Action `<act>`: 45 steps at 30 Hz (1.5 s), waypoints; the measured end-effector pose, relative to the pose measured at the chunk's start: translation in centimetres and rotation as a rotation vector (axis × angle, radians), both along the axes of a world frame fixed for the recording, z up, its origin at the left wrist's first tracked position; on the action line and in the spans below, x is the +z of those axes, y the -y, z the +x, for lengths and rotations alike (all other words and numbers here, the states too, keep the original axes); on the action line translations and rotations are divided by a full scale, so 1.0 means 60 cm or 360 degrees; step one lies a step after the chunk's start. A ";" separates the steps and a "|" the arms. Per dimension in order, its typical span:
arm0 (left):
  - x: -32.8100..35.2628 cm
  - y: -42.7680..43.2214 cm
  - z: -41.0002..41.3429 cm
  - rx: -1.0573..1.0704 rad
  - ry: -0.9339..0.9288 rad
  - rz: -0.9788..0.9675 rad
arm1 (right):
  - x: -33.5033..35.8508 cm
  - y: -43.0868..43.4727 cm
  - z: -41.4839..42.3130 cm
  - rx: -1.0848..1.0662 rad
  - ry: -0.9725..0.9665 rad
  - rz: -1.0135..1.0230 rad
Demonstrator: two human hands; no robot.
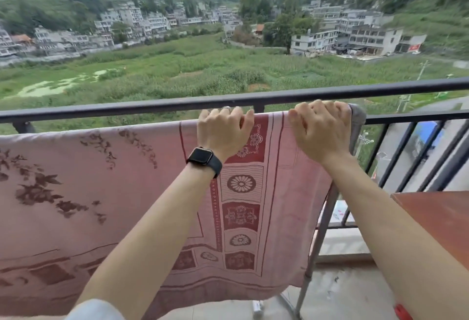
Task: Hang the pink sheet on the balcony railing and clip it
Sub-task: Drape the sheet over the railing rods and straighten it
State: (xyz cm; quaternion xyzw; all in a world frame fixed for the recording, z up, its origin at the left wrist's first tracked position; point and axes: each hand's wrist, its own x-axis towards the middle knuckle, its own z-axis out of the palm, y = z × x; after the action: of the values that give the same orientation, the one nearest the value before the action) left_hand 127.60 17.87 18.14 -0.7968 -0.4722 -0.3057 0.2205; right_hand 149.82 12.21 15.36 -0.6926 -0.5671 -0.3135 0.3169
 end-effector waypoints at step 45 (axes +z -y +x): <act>0.111 0.050 0.348 -0.0572 -0.0136 -0.0895 | -0.051 0.158 0.170 0.0602 -0.1862 0.0139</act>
State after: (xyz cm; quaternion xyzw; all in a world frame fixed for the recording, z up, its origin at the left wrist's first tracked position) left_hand 148.51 14.85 24.82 -0.9091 -0.3802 -0.1639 -0.0458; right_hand 160.04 2.75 12.31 -0.6236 -0.3989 0.1572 0.6536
